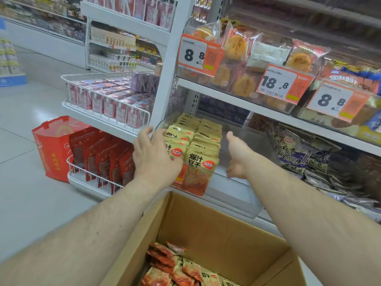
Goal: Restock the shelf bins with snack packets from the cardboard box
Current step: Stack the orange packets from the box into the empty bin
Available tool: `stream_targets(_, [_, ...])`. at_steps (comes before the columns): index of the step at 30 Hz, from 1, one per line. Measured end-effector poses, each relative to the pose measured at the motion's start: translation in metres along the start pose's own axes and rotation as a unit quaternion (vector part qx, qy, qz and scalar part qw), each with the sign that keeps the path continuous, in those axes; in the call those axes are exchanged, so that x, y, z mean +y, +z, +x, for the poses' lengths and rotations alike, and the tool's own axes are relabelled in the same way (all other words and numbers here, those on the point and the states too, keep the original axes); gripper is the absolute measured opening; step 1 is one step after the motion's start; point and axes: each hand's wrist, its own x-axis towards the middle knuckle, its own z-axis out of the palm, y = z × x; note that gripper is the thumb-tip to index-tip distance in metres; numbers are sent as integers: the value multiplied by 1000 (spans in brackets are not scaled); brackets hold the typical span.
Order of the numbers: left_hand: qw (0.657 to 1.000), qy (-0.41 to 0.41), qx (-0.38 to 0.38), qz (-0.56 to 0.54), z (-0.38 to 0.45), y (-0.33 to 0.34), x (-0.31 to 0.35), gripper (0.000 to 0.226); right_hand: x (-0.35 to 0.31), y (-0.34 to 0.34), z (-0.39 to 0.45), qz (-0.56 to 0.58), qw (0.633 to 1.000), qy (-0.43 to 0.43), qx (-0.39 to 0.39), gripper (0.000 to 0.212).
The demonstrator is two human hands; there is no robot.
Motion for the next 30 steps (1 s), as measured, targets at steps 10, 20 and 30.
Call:
stream_targets(10, [996,56,15,67,35,16,7,65,3,10,39,13,998,68,-14,87])
stream_targets(20, [929,166,-259,205,114,62,42,57,-16,1,75,124,991,52,-18,64])
stream_targets(30, [878,117,-375,274,138,86,34,57,-21,-1,135,152,986,38,61,96])
